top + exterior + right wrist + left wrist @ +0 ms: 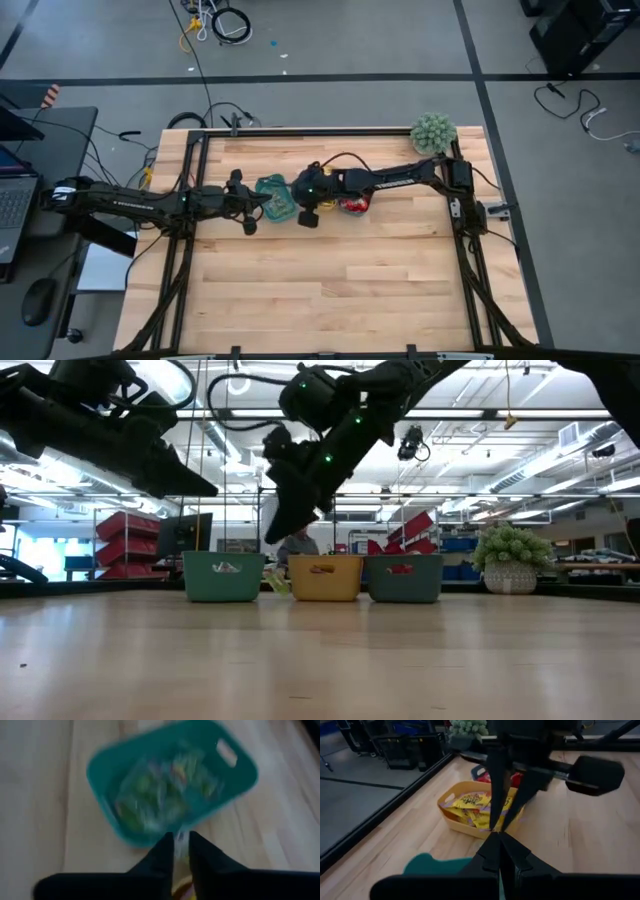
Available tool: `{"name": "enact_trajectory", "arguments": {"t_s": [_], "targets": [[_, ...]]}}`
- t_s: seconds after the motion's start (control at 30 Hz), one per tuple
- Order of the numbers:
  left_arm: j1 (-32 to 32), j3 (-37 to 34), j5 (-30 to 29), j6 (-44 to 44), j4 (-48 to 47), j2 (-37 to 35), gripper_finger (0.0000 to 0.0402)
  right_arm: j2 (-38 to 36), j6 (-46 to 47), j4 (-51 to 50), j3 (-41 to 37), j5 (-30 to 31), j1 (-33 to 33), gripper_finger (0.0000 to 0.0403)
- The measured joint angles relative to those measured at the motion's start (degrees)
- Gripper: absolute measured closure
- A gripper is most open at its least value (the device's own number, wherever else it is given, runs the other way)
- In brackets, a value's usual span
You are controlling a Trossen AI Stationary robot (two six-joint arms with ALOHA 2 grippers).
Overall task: Sort candy
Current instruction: Put the green gummy into the green bin
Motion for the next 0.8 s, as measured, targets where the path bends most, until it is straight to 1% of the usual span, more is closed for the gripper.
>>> {"name": "enact_trajectory", "arguments": {"t_s": [0.1,0.23,0.3,0.37,0.5,0.8], "targets": [[0.01,0.00,0.00,0.04,-0.73,0.00,0.0401,0.25,-2.15,-2.73,-0.08,2.99,1.21,0.0321],[0.00,0.00,0.01,0.07,-0.68,0.00,0.0401,0.64,-6.34,-3.03,-0.10,7.18,2.48,0.0258],[0.00,0.00,0.02,0.09,-0.68,0.00,0.0401,0.66,-7.78,-2.37,-0.10,7.75,2.85,0.0234],[0.00,0.00,0.02,0.11,-0.55,0.00,0.0401,0.66,-8.34,-1.70,-0.10,8.27,2.92,0.0219],[0.00,0.00,0.01,0.16,-0.59,0.00,0.0401,0.66,-9.27,-1.00,-0.57,8.41,2.42,0.0212],[0.00,0.00,0.02,0.20,-0.64,0.00,0.0401,0.75,-9.24,0.18,-1.20,5.76,1.46,0.0238]]}}
